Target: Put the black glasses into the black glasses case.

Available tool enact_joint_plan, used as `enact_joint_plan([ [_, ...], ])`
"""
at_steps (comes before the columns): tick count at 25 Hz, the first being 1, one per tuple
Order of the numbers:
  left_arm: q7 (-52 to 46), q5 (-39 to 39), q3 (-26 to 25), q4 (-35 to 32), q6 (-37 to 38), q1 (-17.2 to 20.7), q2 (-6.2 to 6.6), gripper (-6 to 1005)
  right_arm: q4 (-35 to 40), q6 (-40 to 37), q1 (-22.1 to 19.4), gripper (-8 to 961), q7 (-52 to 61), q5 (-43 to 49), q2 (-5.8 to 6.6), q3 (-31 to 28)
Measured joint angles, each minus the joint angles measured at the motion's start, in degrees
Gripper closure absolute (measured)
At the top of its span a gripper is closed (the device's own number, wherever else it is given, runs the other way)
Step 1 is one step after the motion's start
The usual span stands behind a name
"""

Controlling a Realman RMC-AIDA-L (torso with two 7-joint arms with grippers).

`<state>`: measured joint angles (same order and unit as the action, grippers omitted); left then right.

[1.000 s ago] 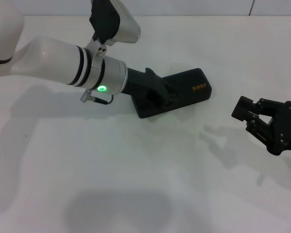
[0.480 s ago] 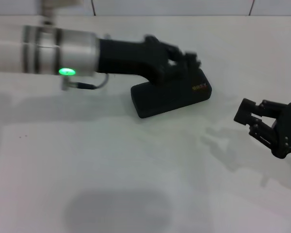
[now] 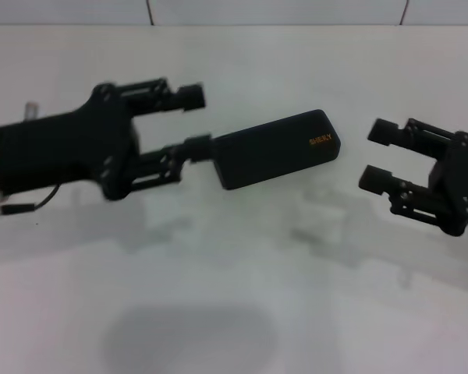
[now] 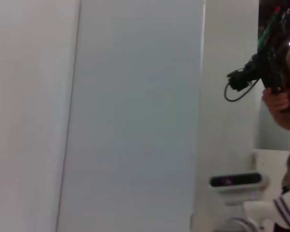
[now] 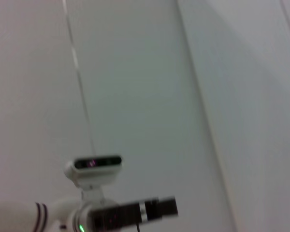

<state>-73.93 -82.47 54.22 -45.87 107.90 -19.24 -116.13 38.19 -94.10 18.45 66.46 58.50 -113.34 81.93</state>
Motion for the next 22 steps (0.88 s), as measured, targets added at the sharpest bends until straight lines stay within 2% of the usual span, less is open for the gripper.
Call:
enact_joint_plan([
  [5,1.9,-0.3,0.0,5.9,2.2,0.9,2.49,401,0.4,-2.0,5.4,313,8.1,4.5,0.60,0.0],
  [8,4.5,-0.5,-0.1,8.7,2.3,0.7,3.06,282,0.2,-2.3,8.7,240,12.2,7.6,0.60,0.0],
  [10,5.3,-1.1,0.0,9.1,2.3,0.7,3.15,231,0.3,-2.4,10.3,236,13.9,9.2,0.38,0.0],
  [14,5.1,-2.8,0.2,9.1,2.4,0.7,3.25,231,0.5,-2.5,11.7,236,15.2,10.6,0.13,0.0],
  [22,4.9,-3.4,0.3,10.1,3.0,1.0,2.95,231,0.5,-2.4,11.9,236,15.2,10.6,0.05,-0.3],
])
